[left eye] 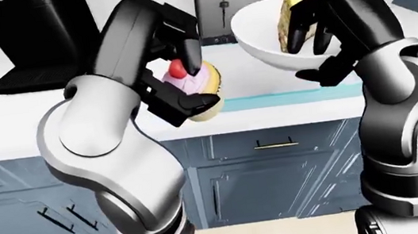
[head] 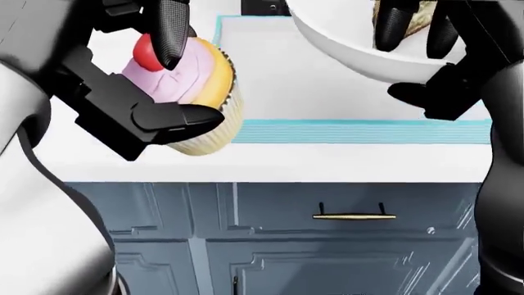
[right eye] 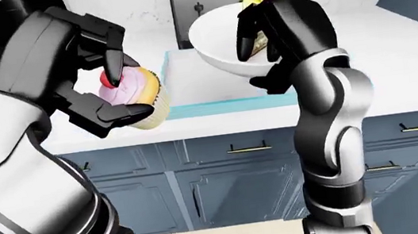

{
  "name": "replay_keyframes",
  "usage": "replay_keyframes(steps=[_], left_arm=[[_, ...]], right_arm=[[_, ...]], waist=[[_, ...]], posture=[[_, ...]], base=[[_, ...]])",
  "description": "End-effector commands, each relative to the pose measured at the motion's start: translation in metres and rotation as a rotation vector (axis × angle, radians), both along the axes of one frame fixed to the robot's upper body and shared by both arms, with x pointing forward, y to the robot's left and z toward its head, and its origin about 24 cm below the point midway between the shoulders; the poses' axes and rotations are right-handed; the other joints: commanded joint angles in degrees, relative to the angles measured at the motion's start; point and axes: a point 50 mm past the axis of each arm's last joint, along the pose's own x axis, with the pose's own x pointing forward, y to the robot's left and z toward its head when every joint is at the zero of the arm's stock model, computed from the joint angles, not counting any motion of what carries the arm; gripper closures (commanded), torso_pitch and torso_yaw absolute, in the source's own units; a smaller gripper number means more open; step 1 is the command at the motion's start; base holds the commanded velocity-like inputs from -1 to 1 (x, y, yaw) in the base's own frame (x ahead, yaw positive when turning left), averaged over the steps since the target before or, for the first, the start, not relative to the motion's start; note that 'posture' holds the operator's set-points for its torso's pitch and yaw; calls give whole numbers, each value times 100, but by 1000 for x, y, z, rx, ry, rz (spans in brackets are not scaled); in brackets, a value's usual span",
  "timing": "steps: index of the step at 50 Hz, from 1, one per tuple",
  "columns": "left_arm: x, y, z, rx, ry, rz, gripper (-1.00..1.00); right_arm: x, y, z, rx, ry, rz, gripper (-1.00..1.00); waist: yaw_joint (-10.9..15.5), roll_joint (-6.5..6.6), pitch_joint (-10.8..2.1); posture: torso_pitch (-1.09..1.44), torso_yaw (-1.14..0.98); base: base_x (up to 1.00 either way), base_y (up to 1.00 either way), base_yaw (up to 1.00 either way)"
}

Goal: Pick up the bowl with cake and place it on the tray. Pick up the cupcake and place it on the tray.

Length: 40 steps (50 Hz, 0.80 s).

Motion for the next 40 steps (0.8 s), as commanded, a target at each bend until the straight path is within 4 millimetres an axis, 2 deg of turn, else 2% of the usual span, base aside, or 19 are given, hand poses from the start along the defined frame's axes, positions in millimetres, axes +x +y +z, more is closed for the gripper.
replay_keyframes(steps=[1,3,4,5,6,7,9,13,15,16,18,22,30,31,32,33,34,36,40], left_arm=[[-3,3,8,-4,-38,20,100],[-4,3,9,-2,-39,18,100],[-4,3,9,-1,-40,18,100],[-4,3,10,-1,-40,17,100],[-5,3,10,0,-41,17,100],[-5,2,10,1,-41,17,100],[-5,3,9,3,-40,17,100],[-6,4,9,2,-40,18,100],[-5,4,9,2,-40,18,100],[-5,4,9,1,-40,17,100],[-6,4,9,1,-40,16,100],[-7,3,10,3,-40,14,100],[-7,3,12,8,-44,13,100],[-8,3,12,8,-44,13,100],[-8,3,12,8,-44,13,100],[-8,3,12,9,-44,13,100],[-8,3,12,8,-44,14,100],[-9,3,13,10,-44,13,100],[-9,5,14,11,-45,17,100]], right_arm=[[-7,0,16,-3,-99,-17,100],[-8,-1,17,-3,-99,-17,100],[-8,-1,17,-3,-98,-17,100],[-8,-1,17,-3,-98,-17,100],[-9,0,18,-4,-102,-17,100],[-9,0,18,-10,-109,-21,100],[-9,1,17,-15,-107,-17,100],[-8,2,16,-12,-98,-14,100],[-7,2,15,-9,-91,-16,100],[-6,2,15,-5,-90,-16,100],[-7,1,15,-3,-89,-15,100],[-6,1,14,-2,-88,-15,100],[-8,1,15,-2,-92,-13,100],[-8,1,16,-1,-95,-11,100],[-10,2,17,-6,-103,-9,100],[-10,2,17,-6,-103,-8,100],[-10,2,16,-7,-103,-7,100],[-10,2,16,-8,-104,-6,100],[-10,3,16,-8,-110,0,100]], waist=[[35,-71,-76],[23,118,-63],[18,306,-56],[-1,337,-84],[112,302,-40],[126,282,99],[33,170,-6],[49,-15,85],[60,-19,-114],[39,118,-146],[44,254,-123],[94,238,-102],[173,-31,-64],[192,-151,-93],[257,-551,-64],[96,-1015,-2],[176,-728,179],[124,-704,84],[111,-591,88]], posture=[[0,0],[0,0],[0,0],[0,0],[0,0],[0,0],[0,0],[0,0],[0,0],[0,0],[0,0],[0,0],[0,0],[0,0],[0,0],[0,0],[0,0],[0,0],[0,0]], base=[[0,0,-89],[0,0,-89],[0,0,-89],[0,0,-88],[0,0,-52],[0,0,0],[0,0,0],[0,0,0],[0,-31,0],[0,-87,0],[0,-93,0],[0,-93,0],[0,-91,0],[0,-48,0],[0,0,0],[0,0,0],[0,0,0],[0,0,0],[0,0,0]])
